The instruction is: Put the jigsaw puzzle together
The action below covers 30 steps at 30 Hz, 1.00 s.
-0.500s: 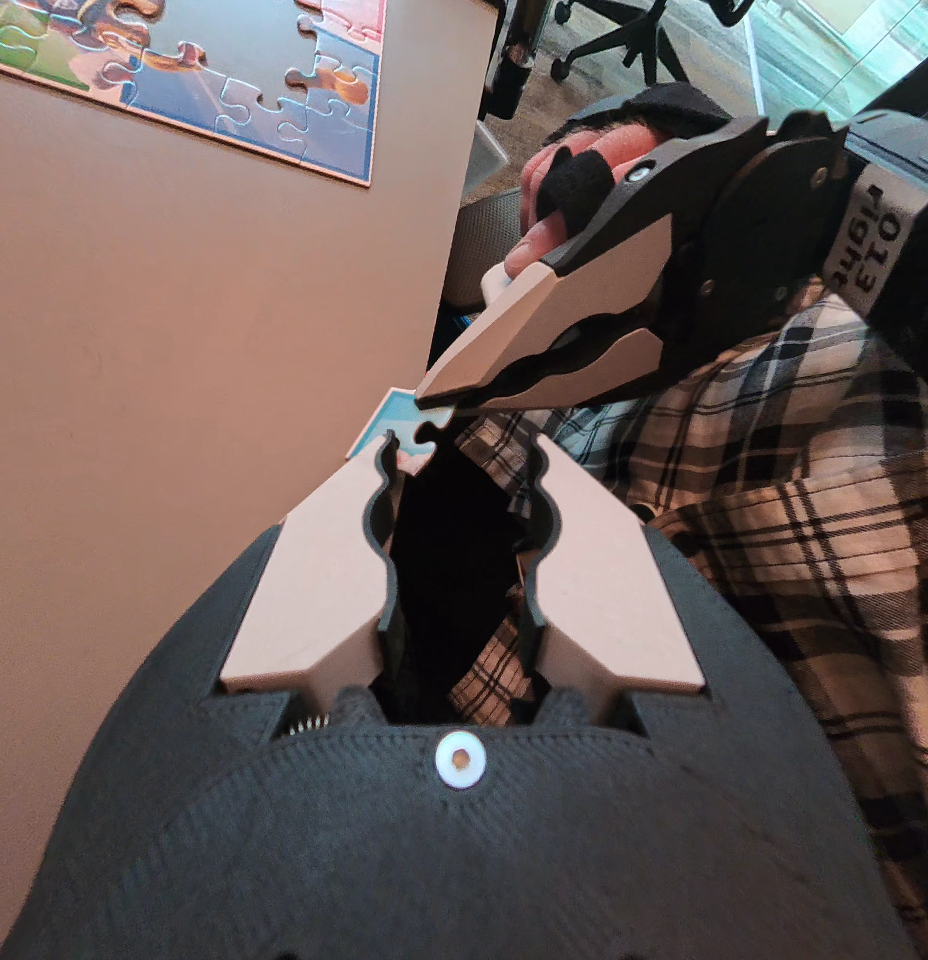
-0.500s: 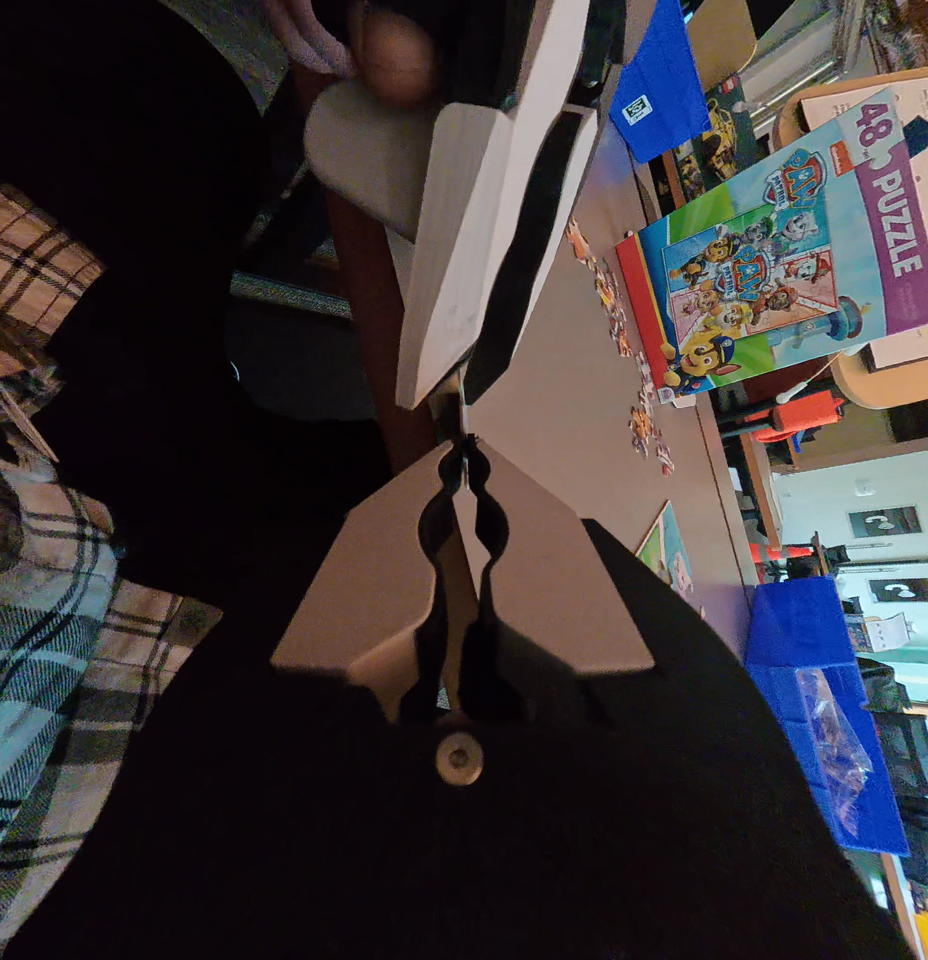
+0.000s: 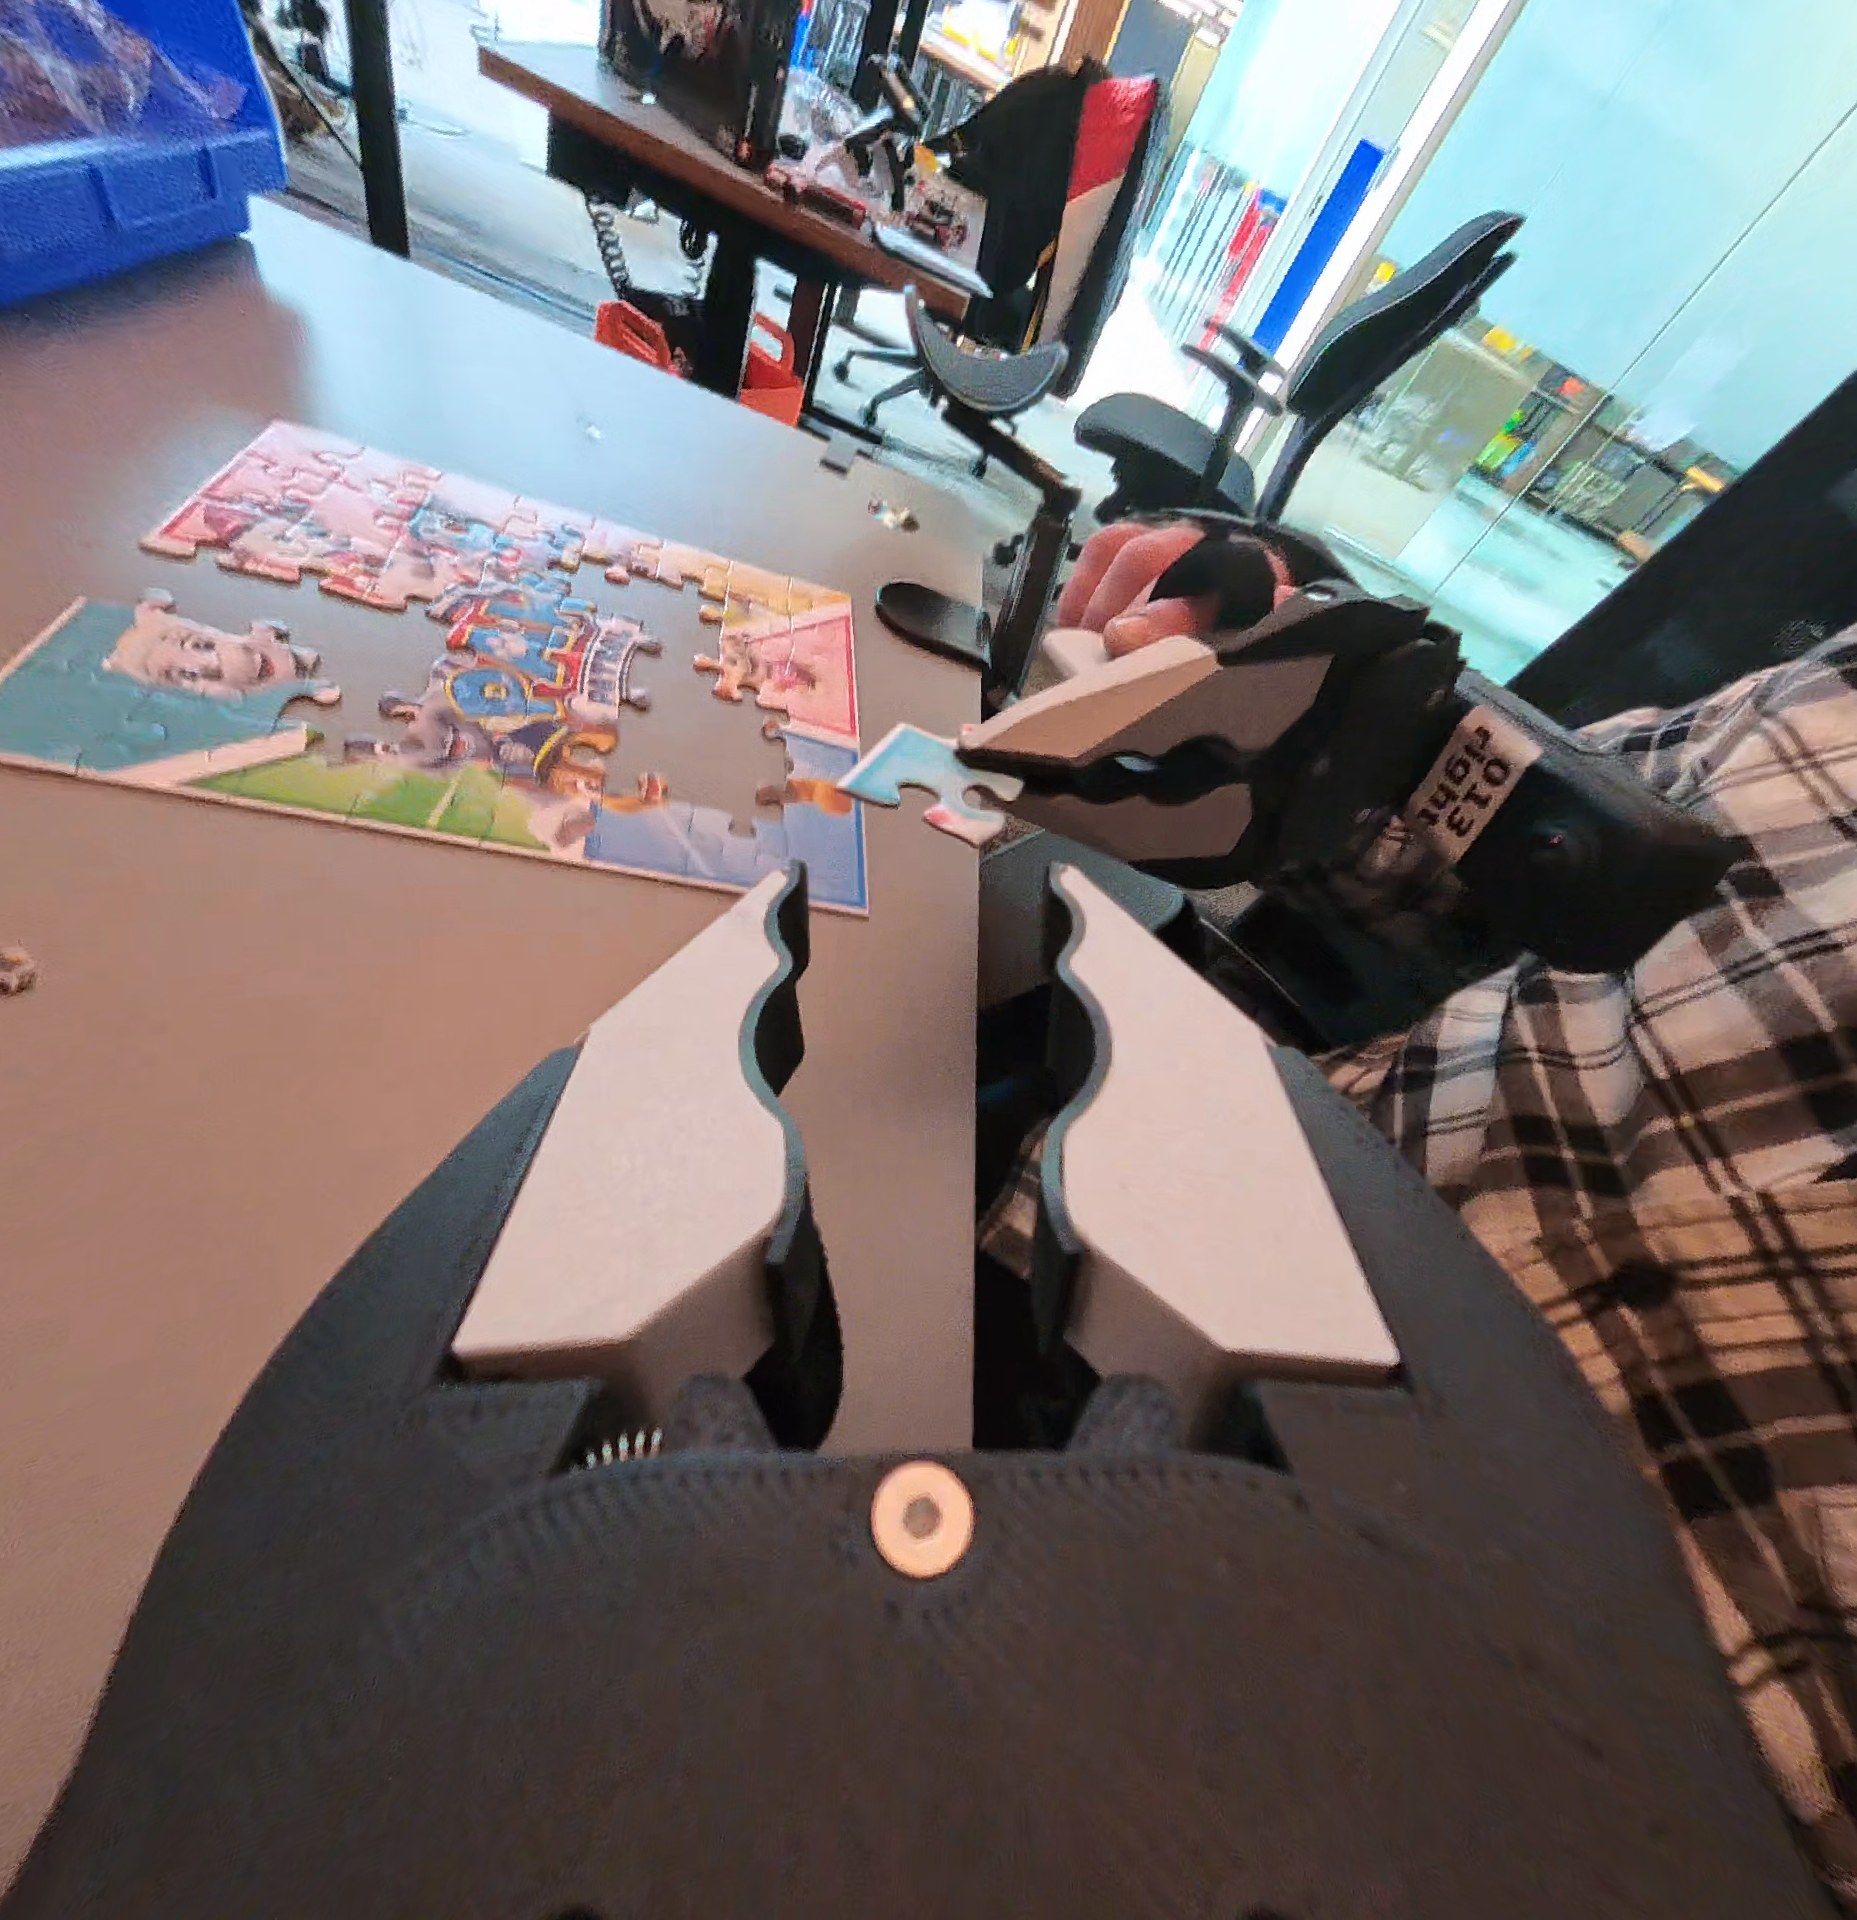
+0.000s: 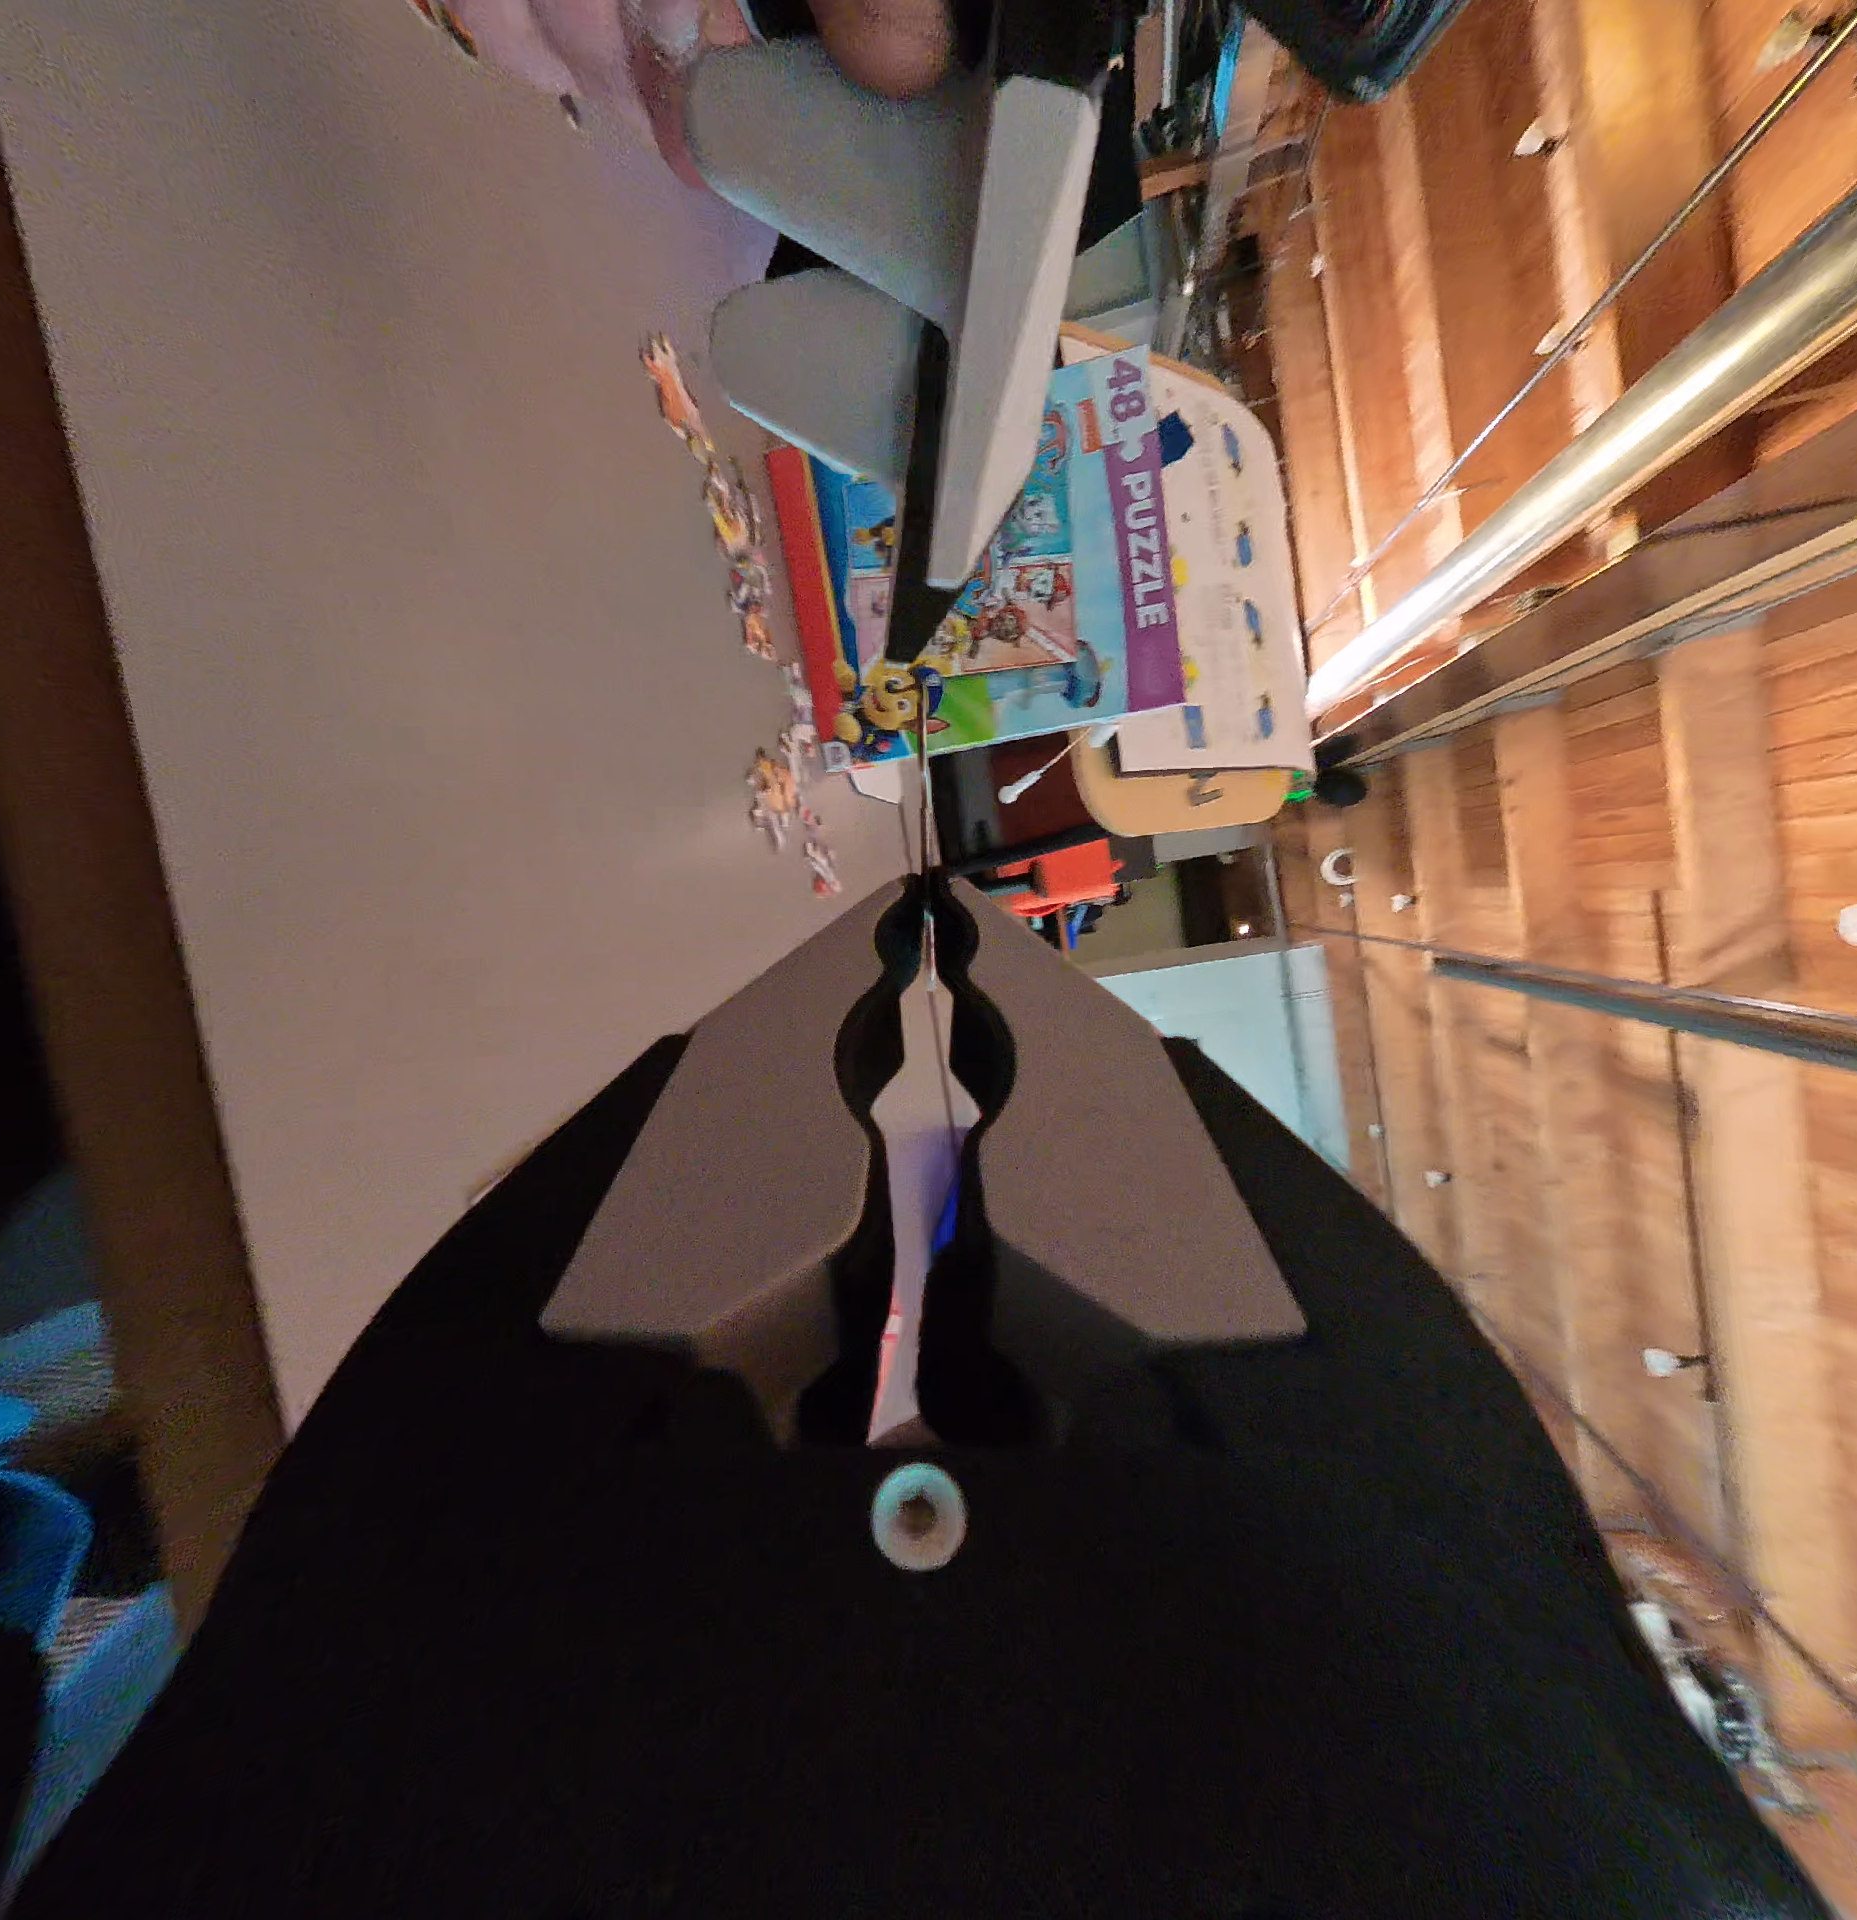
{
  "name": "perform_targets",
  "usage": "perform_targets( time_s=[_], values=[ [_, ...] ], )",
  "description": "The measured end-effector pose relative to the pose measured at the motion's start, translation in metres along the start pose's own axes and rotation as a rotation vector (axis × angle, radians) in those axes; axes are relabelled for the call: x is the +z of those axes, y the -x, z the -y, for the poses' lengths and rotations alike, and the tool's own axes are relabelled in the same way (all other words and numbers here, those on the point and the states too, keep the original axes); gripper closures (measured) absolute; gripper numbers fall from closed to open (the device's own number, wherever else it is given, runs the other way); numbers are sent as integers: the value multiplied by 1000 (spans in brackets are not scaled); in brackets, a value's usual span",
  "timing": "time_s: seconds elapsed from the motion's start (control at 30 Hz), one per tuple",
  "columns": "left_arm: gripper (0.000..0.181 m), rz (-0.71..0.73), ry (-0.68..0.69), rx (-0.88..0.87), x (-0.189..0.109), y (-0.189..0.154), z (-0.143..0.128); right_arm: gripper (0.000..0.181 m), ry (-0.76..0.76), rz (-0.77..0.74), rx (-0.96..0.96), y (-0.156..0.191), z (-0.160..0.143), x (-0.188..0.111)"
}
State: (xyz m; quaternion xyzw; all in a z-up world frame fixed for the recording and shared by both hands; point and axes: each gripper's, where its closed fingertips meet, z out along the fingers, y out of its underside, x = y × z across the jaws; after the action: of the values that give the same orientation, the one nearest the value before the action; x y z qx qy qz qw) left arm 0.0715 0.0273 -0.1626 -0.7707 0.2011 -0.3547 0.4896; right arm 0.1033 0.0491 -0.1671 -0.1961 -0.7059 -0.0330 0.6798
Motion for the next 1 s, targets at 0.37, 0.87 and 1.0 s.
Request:
perform_targets(
  time_s=[0.37, 0.87, 1.0],
  values=[
    [142, 216, 154, 55, 59, 114, 24, 181, 75, 157, -159, -19, -124, 48],
    [140, 342, 380, 93, 123, 226, 15, 181, -21, 471, -510, 29, -226, 146],
    [137, 316, 403, 112, 131, 232, 13, 181, -85, 487, -531, 29, -234, 147]
  ],
)
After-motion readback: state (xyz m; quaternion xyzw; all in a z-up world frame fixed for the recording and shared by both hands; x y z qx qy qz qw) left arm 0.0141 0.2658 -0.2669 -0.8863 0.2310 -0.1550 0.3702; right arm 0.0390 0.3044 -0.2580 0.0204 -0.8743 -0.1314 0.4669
